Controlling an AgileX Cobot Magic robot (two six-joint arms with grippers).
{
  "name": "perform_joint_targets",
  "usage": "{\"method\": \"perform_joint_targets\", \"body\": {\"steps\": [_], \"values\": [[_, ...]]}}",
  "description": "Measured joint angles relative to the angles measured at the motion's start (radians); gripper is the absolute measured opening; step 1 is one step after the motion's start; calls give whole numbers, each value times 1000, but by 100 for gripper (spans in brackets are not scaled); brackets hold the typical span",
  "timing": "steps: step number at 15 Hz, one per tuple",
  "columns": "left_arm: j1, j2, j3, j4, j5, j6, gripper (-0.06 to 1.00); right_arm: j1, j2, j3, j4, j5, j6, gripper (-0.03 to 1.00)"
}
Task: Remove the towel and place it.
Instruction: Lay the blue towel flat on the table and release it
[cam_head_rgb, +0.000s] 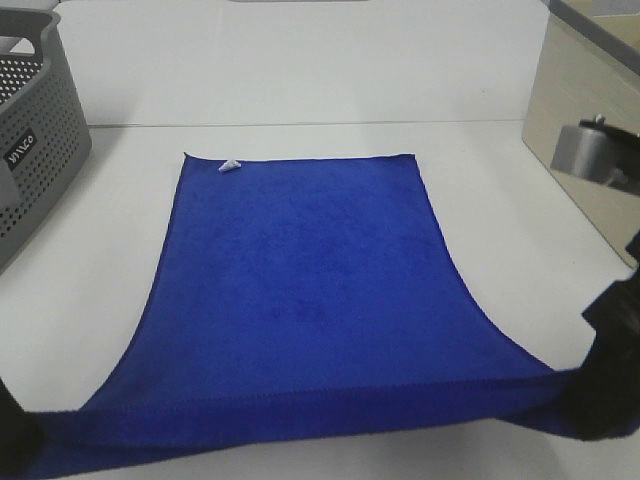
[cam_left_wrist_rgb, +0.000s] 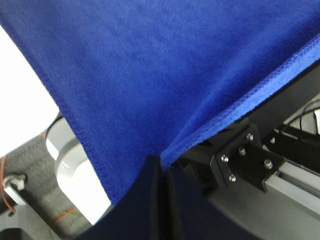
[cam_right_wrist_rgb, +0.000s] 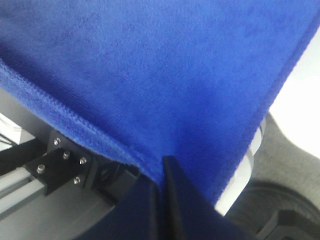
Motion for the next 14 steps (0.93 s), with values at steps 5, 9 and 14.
{"method": "perform_joint_targets", "body": {"steps": [5, 9, 14], "values": [[-75, 148, 57, -27, -50, 59, 0, -3, 37, 126, -4, -12, -4, 2], [-205, 293, 57, -5, -116, 45, 0, -7, 146, 144, -39, -14, -26, 2], [-284, 402, 57, 6, -171, 42, 0, -8, 390, 145, -48, -26, -85, 2]]}}
